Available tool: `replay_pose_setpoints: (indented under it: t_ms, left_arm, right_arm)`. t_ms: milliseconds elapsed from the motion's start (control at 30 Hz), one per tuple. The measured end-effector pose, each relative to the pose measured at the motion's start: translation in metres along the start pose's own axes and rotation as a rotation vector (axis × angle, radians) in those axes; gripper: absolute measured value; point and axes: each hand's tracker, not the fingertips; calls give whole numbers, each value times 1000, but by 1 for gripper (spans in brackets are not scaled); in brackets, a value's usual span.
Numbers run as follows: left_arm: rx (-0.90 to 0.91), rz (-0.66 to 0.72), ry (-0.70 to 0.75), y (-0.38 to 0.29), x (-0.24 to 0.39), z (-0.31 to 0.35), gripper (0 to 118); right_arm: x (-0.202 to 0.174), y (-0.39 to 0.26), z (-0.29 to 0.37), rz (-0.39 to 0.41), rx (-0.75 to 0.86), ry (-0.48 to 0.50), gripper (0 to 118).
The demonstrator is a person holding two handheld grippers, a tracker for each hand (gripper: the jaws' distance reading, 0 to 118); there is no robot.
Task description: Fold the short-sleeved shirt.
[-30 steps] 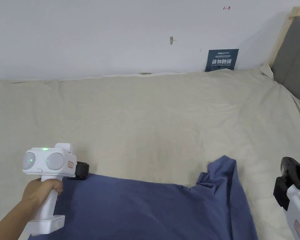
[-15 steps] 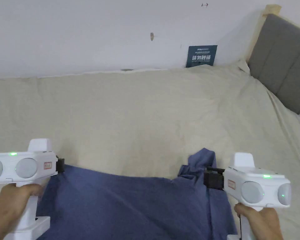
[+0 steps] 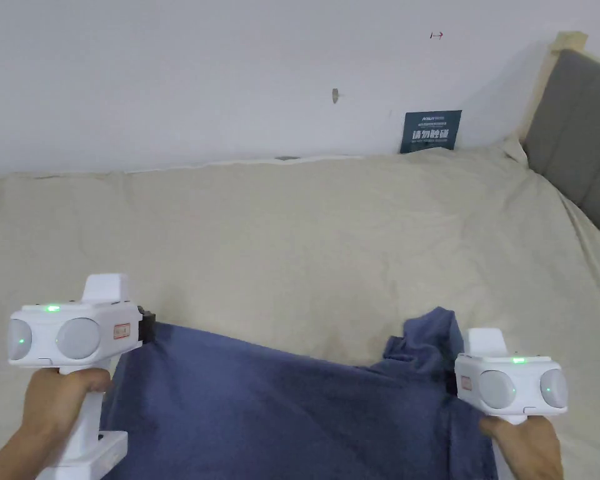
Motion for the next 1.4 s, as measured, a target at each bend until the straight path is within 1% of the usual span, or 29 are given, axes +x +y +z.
replay_pose_setpoints:
  t_ms: [133,233,267,367,467,533,633,700,733,800,900,1000,1100,1200,1267,1333,1400]
  left_arm:
    - [42,31,24,4,-6,37,3]
    - [128,69,55,16,-12,79,3]
    - [157,89,50,23,-16,96,3]
    - [261,108,70,50,-24,148,3]
    - [372,112,92,83,-32,198,3]
    - [441,114,107,108,-34,233,3]
    - [527,100,135,139,-37,272,3]
    - [569,107,152,159,-40,293,3]
    - [586,108,153,168,-41,302,3]
    - [623,113,158,184,-43,314,3]
    - [644,111,172,204,-47,321,3]
    - [675,112,177,217,-50,317,3]
    - [696,118,174,221,-54,299,3]
    - [678,122,181,214,-57,266,3]
    - [652,131,182,202,-59,239,3]
    - [618,139,174,187,-62,209,3]
    - [570,145,168,167,-64,181,2]
  right_arm:
    - [-1,24,78,39,153,35,5]
    - [11,51,127,40,303,57,5]
    - [14,62,147,31,348,82,5]
    - [13,95,209,20,478,122,5]
    - [9,128,261,39,621,121,5]
    - [7,150,294,38,714,134,5]
    - [7,182,327,43,800,128,5]
    - [9,204,343,33,845,139,5]
    - [10,214,350,15,866,145,5]
    - [10,230,364,20,904,146,5]
    - [11,255,368,39,943,134,5]
    - [13,273,366,25,962,148,5]
    - [11,279,357,7,974,158,5]
    - [8,274,329,-17,958,183,5]
    - [4,265,304,-14,927,187,5]
    - [2,255,274,-7,876,191,5]
    - [0,239,241,-22,808,215,5]
